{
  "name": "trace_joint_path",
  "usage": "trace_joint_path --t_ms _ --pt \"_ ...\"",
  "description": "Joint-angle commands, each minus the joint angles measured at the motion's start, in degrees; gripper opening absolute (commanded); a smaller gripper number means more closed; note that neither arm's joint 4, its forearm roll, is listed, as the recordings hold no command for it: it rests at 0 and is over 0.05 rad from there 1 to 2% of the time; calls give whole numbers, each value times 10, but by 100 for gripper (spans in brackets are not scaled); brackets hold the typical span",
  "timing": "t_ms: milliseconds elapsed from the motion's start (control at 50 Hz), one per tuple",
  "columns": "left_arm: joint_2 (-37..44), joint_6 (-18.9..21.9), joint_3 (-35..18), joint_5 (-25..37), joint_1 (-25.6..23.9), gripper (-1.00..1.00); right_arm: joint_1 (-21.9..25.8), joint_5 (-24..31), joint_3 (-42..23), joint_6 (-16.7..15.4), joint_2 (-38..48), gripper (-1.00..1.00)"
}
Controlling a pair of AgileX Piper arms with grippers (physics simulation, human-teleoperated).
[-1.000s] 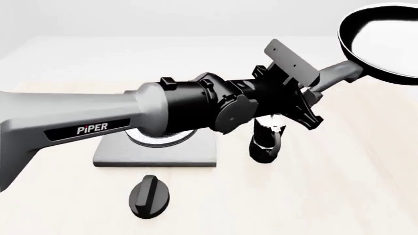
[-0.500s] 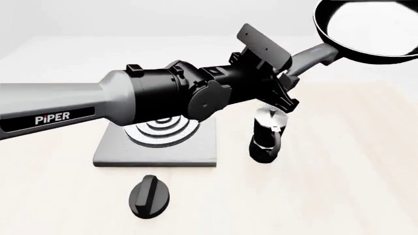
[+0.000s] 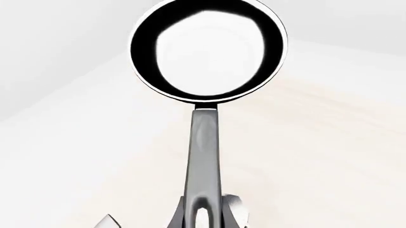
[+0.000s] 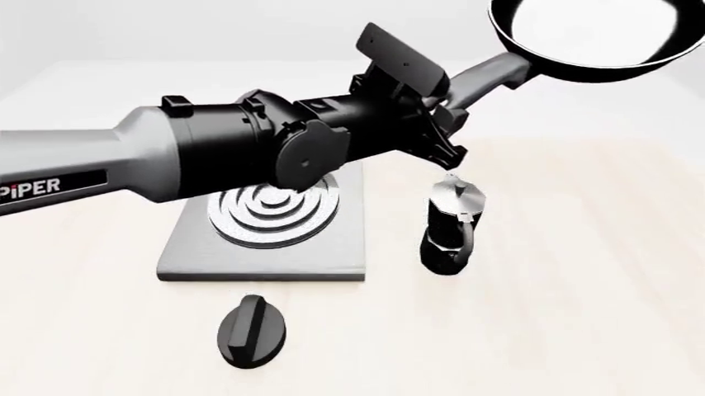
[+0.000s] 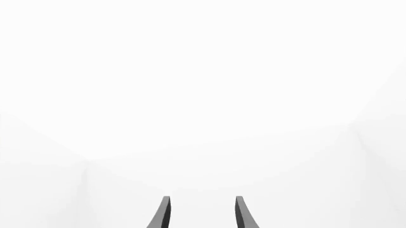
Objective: Put the frying pan on the stove.
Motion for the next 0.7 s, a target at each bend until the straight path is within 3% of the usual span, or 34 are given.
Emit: trace_joint_path --t_ms 20,700 --pt "-31 5 6 -12 17 -100 0 7 -9 1 0 100" --pt "-80 0 60 -28 79 -100 9 21 -20 -9 0 100"
